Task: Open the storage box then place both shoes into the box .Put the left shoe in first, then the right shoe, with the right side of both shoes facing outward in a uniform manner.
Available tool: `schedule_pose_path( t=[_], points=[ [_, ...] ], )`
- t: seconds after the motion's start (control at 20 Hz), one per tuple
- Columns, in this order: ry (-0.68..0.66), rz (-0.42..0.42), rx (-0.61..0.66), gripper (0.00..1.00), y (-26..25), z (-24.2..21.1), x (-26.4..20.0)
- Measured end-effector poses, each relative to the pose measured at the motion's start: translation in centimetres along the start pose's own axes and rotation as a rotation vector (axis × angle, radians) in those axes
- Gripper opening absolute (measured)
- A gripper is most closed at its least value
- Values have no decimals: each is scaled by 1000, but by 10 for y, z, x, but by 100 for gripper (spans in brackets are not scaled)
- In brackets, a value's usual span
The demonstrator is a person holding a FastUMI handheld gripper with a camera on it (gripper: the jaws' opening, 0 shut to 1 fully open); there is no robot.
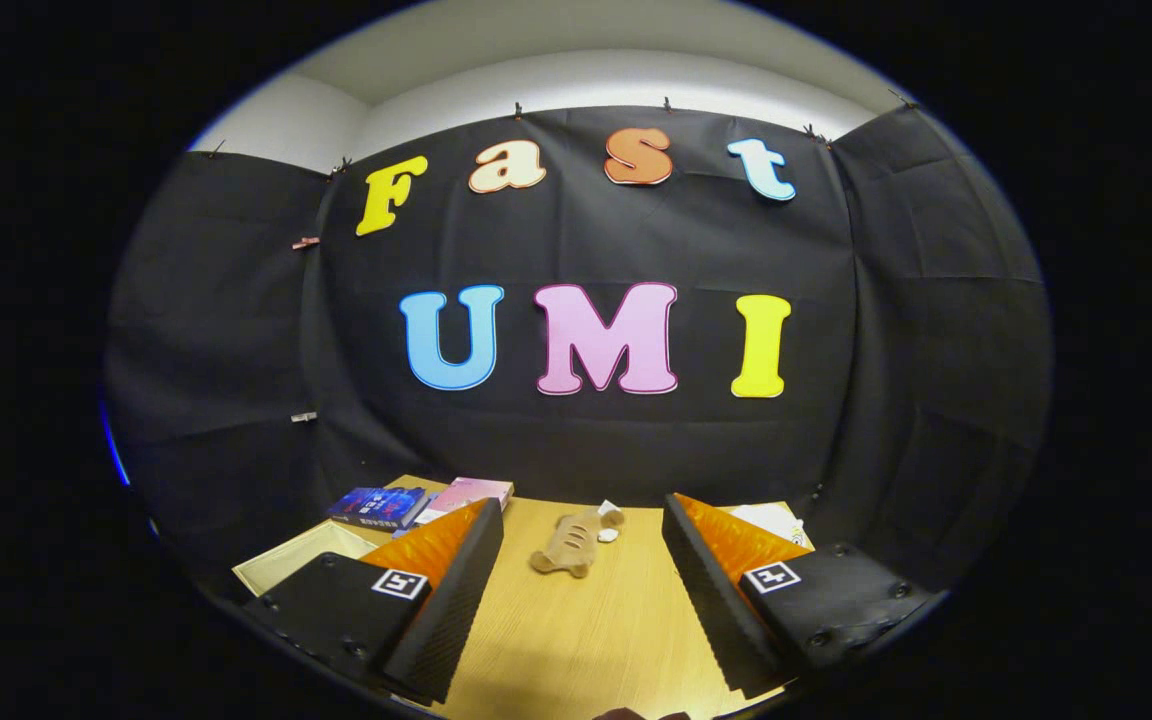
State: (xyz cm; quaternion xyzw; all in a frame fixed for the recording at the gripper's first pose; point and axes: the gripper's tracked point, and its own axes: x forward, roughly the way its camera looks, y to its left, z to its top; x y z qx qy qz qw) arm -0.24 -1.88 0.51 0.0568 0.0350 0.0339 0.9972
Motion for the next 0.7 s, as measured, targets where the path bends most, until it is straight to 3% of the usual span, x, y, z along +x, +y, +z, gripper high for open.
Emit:
schedule_pose_path(
  t=[0.45, 0.7],
  points=[
    [-75, -161, 3, 99, -17, 6, -15],
    [-105, -183, 63, 99, -2, 1, -15]
  ],
)
